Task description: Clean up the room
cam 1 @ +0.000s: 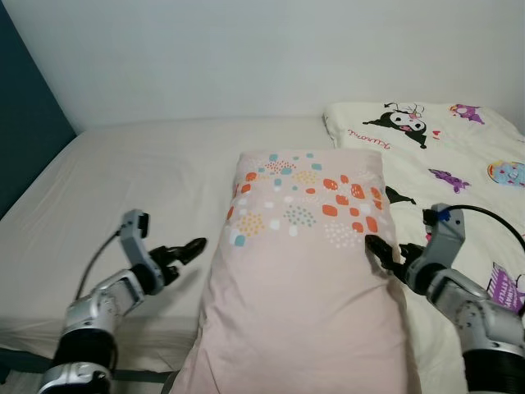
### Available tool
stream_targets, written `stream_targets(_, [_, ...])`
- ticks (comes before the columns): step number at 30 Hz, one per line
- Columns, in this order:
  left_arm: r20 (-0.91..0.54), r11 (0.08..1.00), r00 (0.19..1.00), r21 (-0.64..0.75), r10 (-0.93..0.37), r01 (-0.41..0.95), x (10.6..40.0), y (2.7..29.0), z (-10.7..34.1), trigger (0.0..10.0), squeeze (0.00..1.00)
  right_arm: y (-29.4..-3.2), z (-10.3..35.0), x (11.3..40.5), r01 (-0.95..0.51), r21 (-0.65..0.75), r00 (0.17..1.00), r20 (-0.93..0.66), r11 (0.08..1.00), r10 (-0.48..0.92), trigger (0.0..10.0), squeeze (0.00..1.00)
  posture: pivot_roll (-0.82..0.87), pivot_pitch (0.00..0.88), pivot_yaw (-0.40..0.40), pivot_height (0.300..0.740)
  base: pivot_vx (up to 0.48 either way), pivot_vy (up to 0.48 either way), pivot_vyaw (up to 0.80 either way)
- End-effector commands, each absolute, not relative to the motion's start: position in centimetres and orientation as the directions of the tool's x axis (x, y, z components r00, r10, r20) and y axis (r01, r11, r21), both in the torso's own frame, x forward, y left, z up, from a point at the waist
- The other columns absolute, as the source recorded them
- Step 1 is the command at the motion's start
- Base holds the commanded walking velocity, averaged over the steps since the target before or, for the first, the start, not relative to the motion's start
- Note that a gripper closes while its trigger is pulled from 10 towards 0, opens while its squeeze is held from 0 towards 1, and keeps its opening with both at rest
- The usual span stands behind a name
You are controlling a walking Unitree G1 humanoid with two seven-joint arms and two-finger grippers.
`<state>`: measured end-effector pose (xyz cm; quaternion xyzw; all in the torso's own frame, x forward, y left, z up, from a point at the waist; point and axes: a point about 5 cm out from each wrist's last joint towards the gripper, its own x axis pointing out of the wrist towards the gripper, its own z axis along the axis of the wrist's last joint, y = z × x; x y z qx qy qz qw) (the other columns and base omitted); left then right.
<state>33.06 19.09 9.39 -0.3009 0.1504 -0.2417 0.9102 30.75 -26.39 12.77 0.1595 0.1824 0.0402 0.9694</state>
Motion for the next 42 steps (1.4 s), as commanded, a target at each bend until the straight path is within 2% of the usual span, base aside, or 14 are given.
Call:
stream_targets(1, [-0.112, 0.658, 0.824, -0.665, -0.555, 0.353, 33.0, 18.8, 9.2, 10.0, 1.0, -26.6, 12.1, 30.1, -0.018, 0.359, 0.912, -0.376, 0.933, 0.162, 10.0, 1.0, -0.1, 0.149, 0.049, 0.6, 0.0, 0.0, 0.0])
stream_targets(3, [-0.094, 0.618, 0.804, -0.694, -0.587, 0.37, 32.8, 18.4, 8.8, 10.0, 1.0, -26.8, 11.7, 29.6, -0.013, 0.394, 0.897, -0.402, 0.919, 0.185, 10.0, 1.0, -0.11, 0.15, 0.047, 0.6, 0.0, 0.0, 0.0])
stream_targets(7, [-0.096, 0.602, 0.775, -0.691, -0.624, 0.4, 32.7, 17.8, 7.9, 10.0, 1.0, -27.4, 10.9, 28.6, 0.007, 0.418, 0.864, -0.46, 0.908, 0.205, 10.0, 1.0, -0.11, 0.152, 0.038, 0.6, 0.0, 0.0, 0.0])
stream_targets(14, [-0.081, 0.567, 0.751, -0.709, -0.656, 0.42, 32.8, 16.9, 7.6, 10.0, 1.0, -29.2, 10.0, 27.7, 0.072, 0.36, 0.838, -0.527, 0.93, 0.139, 10.0, 1.0, -0.1, 0.158, 0.032, 0.6, 0.0, 0.0, 0.0])
stream_targets(20, [-0.037, 0.464, 0.689, -0.766, -0.723, 0.445, 32.4, 15.1, 7.5, 10.0, 1.0, -28.4, 8.9, 28.0, 0.03, 0.426, 0.852, -0.484, 0.904, 0.2, 10.0, 1.0, -0.1, 0.163, 0.036, 0.6, 0.0, 0.0, 0.0])
stream_targets(24, [0.009, 0.41, 0.682, -0.792, -0.732, 0.451, 32.5, 14.3, 7.8, 10.0, 1.0, -27.7, 8.1, 28.0, -0.007, 0.459, 0.852, -0.462, 0.888, 0.246, 10.0, 1.0, -0.09, 0.164, 0.036, 0.6, 0.0, 0.0, 0.0])
stream_targets(25, [0.024, 0.393, 0.679, -0.8, -0.734, 0.453, 32.6, 14.1, 7.9, 10.0, 1.0, -27.4, 7.8, 28.0, -0.02, 0.482, 0.85, -0.453, 0.876, 0.269, 10.0, 0.88, -0.09, 0.167, 0.037, 0.6, 0.0, 0.0, 0.0])
stream_targets(27, [0.038, 0.376, 0.676, -0.808, -0.736, 0.455, 32.6, 13.8, 8.0, 10.0, 1.0, -27.0, 7.5, 28.0, -0.033, 0.507, 0.847, -0.443, 0.861, 0.293, 10.0, 0.88, -0.09, 0.167, 0.037, 0.6, 0.0, 0.0, 0.0])
stream_targets(28, [0.038, 0.374, 0.668, -0.804, -0.743, 0.462, 32.6, 13.6, 8.0, 10.0, 1.0, -26.8, 7.4, 28.1, -0.035, 0.518, 0.846, -0.44, 0.855, 0.302, 10.0, 0.08, -0.08, 0.17, 0.04, 0.6, 0.0, 0.0, 0.0])
stream_targets(29, [0.034, 0.378, 0.661, -0.797, -0.75, 0.47, 32.5, 13.4, 8.0, 10.0, 1.0, -26.7, 7.3, 28.2, -0.039, 0.527, 0.846, -0.435, 0.849, 0.309, 10.0, 0.0, -0.08, 0.17, 0.04, 0.6, 0.0, 0.0, 0.0])
stream_targets(37, [-0.041, 0.454, 0.643, -0.742, -0.765, 0.494, 32.1, 12.4, 7.0, 10.0, 1.0, -24.8, 6.2, 28.8, -0.075, 0.569, 0.823, -0.428, 0.819, 0.373, 10.0, 0.0, -0.08, 0.173, 0.045, 0.6, 0.0, 0.0, 0.0])
stream_targets(42, [-0.056, 0.465, 0.634, -0.73, -0.771, 0.502, 32.0, 11.9, 6.8, 10.0, 1.0, -24.0, 5.9, 29.0, -0.081, 0.57, 0.811, -0.439, 0.818, 0.386, 10.0, 0.0, -0.07, 0.17, 0.042, 0.6, 0.0, 0.0, 0.0])
